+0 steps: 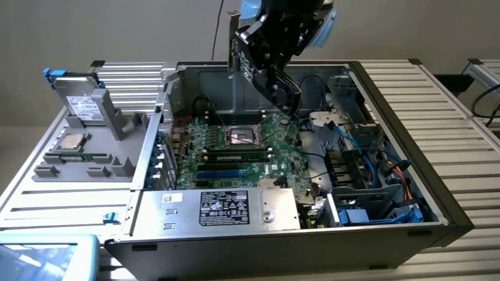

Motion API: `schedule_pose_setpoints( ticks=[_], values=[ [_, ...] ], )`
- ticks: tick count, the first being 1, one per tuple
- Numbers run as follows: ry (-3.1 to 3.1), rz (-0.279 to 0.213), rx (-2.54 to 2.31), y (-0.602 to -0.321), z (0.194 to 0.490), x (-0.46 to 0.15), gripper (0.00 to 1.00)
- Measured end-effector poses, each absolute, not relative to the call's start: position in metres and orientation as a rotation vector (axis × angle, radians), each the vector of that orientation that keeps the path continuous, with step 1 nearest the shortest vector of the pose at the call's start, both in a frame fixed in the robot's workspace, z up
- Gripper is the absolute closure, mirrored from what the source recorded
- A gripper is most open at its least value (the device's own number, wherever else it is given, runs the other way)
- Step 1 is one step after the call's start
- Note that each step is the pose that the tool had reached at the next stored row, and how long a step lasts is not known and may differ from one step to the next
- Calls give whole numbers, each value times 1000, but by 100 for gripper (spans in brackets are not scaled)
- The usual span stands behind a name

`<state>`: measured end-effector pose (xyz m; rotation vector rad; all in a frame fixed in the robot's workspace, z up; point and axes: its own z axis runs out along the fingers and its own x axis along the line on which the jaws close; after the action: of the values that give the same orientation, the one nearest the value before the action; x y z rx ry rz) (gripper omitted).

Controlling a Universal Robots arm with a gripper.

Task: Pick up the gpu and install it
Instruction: 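Insert the gpu into the slot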

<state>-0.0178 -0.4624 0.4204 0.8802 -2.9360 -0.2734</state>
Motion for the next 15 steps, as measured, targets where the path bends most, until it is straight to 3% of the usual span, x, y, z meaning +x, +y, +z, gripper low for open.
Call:
schedule_pose_setpoints(
  ticks=[15],
  values=[
    [-2772, -254, 1263, -462, 418, -18, 72]
  ],
)
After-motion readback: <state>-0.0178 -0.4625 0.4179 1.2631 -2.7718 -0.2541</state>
